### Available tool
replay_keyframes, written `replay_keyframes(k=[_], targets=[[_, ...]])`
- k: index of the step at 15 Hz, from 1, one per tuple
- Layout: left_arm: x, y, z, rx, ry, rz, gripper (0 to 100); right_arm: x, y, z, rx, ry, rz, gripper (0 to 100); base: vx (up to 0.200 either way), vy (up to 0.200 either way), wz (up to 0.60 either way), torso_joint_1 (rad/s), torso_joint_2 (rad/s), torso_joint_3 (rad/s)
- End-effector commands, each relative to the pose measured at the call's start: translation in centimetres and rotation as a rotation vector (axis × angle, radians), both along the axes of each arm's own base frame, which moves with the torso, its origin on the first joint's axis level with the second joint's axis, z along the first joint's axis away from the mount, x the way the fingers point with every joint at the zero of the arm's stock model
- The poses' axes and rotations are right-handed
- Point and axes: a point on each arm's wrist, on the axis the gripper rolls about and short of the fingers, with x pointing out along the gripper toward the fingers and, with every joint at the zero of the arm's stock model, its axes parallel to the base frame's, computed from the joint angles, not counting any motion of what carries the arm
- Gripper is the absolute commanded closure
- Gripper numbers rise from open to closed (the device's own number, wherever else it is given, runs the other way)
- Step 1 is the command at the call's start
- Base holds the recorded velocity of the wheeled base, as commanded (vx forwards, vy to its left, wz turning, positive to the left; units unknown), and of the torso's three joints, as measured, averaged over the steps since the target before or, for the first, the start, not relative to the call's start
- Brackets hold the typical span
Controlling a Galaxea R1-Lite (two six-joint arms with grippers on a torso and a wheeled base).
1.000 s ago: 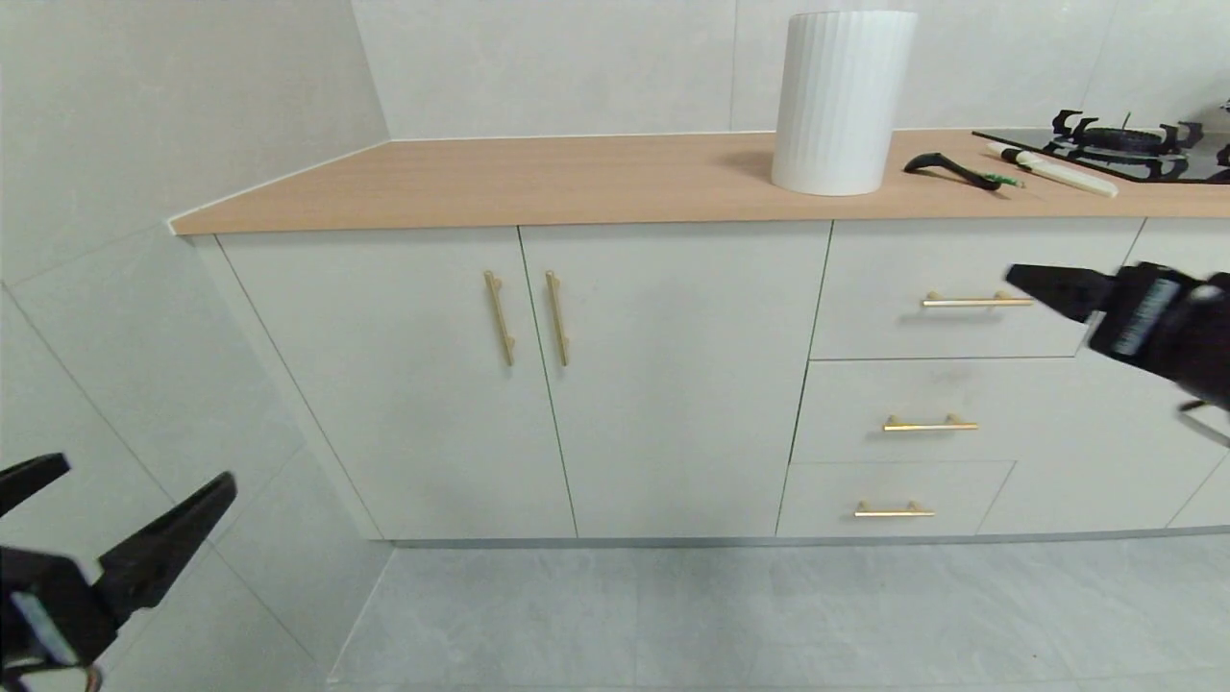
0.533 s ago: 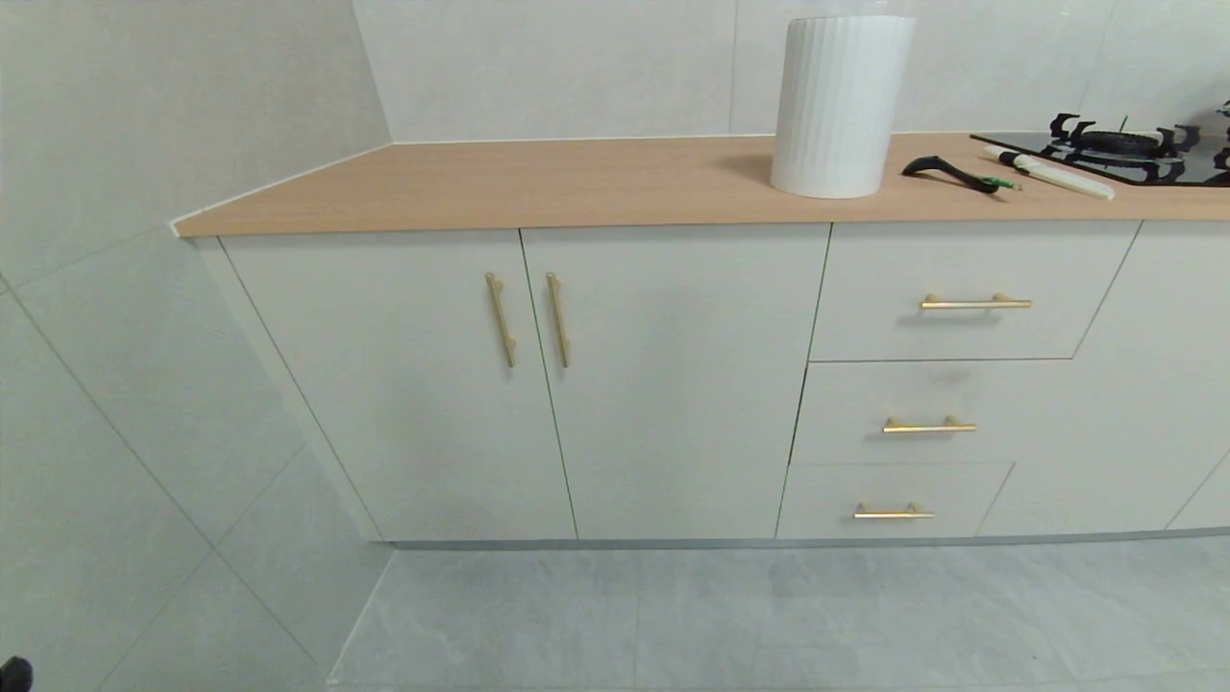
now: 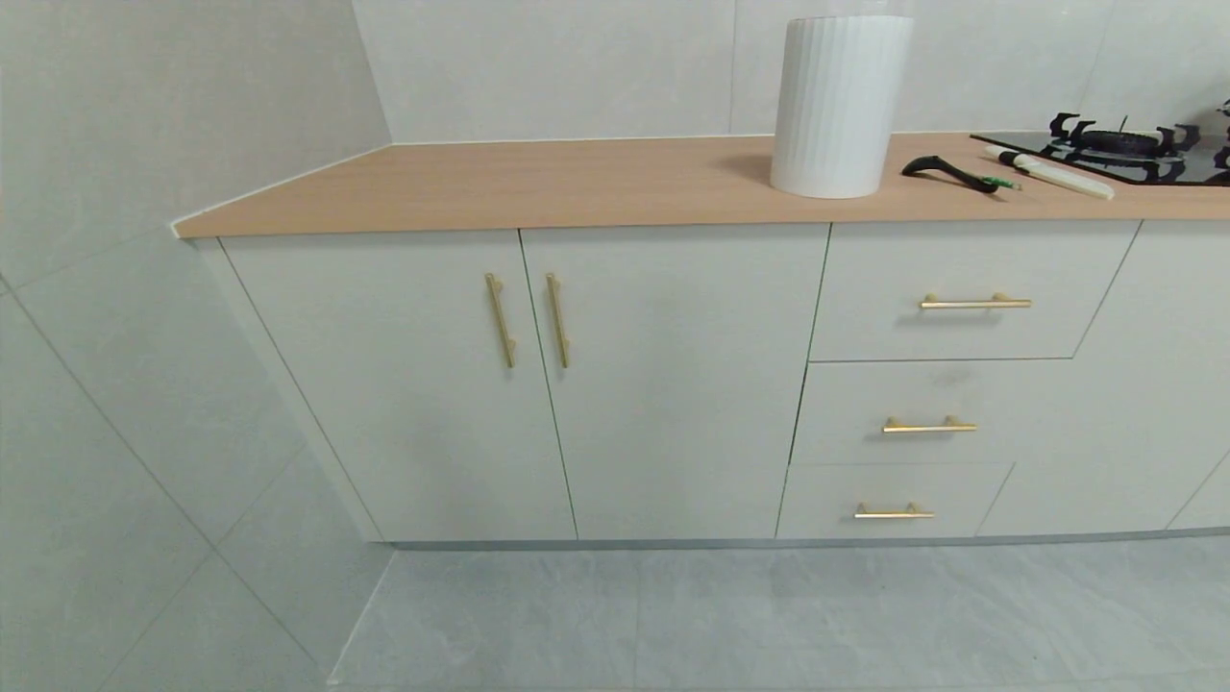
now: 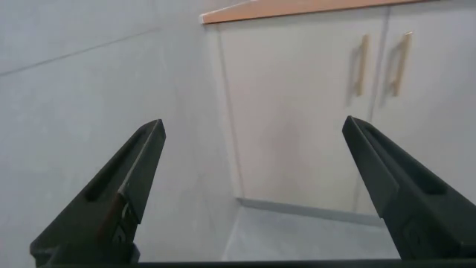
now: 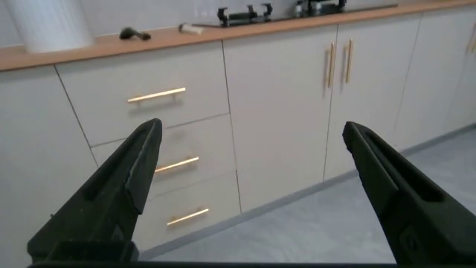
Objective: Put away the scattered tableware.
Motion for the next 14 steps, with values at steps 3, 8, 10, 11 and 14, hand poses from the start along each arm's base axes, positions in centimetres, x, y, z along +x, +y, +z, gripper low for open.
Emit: replay_keyframes(k=[3, 8, 10, 11, 14], targets=[[1.5, -0.4, -5.8, 0.016, 0.085, -0.039, 0, 3.1, 0.1, -5.6, -0.004, 0.082, 0.026, 0, 0.0, 0.0, 0.0, 0.0, 0.0, 0.0], [1.8, -0.9, -7.5, -0.114, 0.205, -0.295, 0, 4.0, 0.3, -8.2, -0.021, 0.218, 0.151, 0, 0.0, 0.0, 0.0, 0.0, 0.0, 0.0], [1.8, -0.9, -7.5, -0.088, 0.207, -0.293, 0, 4.1, 0.5, -8.3, -0.038, 0.217, 0.259, 0, 0.0, 0.0, 0.0, 0.0, 0.0, 0.0], [1.8, -0.9, -7.5, -0.081, 0.208, -0.292, 0, 4.1, 0.6, -8.3, -0.049, 0.218, 0.279, 0, 0.0, 0.0, 0.0, 0.0, 0.0, 0.0], [1.8, -0.9, -7.5, -0.098, 0.207, -0.294, 0, 4.4, 0.7, -8.2, -0.068, 0.256, 0.34, 0, 0.0, 0.0, 0.0, 0.0, 0.0, 0.0]])
